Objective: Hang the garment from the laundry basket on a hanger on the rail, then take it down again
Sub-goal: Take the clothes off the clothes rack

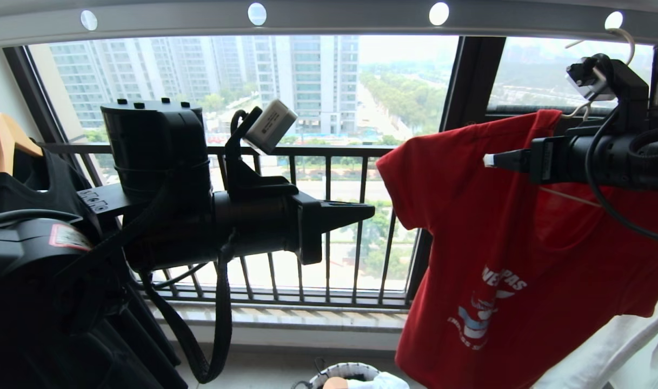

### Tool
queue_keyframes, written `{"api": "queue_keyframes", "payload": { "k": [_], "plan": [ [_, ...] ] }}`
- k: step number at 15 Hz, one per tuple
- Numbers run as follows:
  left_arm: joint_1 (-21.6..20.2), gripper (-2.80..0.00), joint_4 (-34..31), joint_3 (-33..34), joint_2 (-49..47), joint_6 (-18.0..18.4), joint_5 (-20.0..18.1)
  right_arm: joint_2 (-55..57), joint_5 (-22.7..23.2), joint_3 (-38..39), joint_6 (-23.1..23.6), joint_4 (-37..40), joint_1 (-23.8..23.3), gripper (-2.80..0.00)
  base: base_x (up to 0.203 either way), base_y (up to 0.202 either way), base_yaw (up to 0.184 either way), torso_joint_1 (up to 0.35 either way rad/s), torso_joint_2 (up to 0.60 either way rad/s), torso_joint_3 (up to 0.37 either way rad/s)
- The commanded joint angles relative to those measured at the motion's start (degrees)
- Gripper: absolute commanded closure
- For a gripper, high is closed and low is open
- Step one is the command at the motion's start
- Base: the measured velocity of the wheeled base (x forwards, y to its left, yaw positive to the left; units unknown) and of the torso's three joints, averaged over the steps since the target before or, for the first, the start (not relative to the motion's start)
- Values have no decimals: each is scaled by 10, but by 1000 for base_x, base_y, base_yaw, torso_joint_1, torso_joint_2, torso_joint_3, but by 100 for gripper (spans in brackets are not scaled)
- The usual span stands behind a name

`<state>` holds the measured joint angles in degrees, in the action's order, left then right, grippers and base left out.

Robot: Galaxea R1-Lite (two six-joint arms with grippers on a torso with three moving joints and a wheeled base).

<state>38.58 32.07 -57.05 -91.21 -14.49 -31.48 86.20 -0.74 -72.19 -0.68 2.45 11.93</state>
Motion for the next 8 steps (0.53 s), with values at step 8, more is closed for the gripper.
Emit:
{"api": "queue_keyframes", "payload": {
  "k": [8],
  "plan": [
    [1, 0, 2, 0, 0, -1, -3, -24, 0, 2, 0, 4, 2, 0, 0, 0, 0, 0, 0, 0]
  ]
}}
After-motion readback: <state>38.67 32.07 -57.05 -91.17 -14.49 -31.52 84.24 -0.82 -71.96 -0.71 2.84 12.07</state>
